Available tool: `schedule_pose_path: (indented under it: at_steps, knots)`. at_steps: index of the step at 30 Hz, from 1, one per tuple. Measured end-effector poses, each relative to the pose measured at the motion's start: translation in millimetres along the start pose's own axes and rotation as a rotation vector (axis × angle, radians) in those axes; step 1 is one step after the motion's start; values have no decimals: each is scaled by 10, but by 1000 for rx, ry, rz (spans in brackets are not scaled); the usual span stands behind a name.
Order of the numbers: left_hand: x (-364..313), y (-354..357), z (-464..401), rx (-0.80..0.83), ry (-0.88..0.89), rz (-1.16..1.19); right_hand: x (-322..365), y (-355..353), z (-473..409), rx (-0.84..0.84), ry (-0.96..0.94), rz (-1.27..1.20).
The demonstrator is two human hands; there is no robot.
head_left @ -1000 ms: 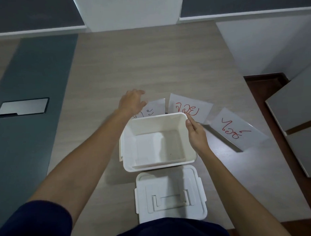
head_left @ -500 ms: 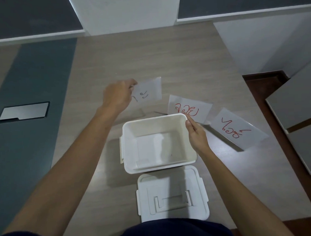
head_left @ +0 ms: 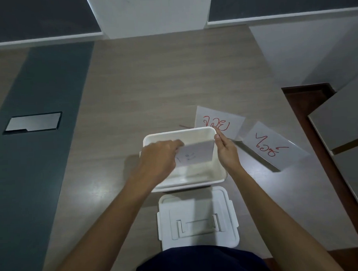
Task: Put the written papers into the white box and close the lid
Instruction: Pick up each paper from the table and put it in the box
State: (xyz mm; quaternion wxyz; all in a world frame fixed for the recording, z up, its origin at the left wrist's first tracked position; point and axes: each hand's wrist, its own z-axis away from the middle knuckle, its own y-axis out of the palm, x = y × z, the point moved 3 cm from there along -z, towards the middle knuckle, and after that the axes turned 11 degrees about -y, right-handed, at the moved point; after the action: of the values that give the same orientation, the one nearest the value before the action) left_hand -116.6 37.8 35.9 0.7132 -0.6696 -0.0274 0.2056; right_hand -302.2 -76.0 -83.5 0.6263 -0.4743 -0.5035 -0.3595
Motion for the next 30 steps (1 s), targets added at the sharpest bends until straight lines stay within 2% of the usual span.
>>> schedule_pose_path:
  at_steps: [4, 9, 14, 16, 19, 25, 27, 30]
  knots:
    - [77, 417, 146, 148, -48, 9, 10, -4, 12, -5, 1, 11]
    - [85, 528, 249, 309, -98, 23, 21, -8, 14, 4, -9, 12]
    - [166, 517, 194, 450, -236, 281, -21, 1, 4, -5, 0, 17]
    - [199, 492, 139, 424, -268, 356, -27, 1, 0, -4, 1, 11]
    - [276, 455, 67, 287, -277, 442, -32, 4, -9, -8, 0, 17]
    - [582, 352, 23, -230, -326, 577, -2, -4, 9, -15, 11, 7]
    - [764, 457, 9, -239, -475, 611, 16, -8, 18, -16, 12, -6]
    - [938, 723, 1, -54, -629, 738, 21, -1, 30, -18, 22, -5]
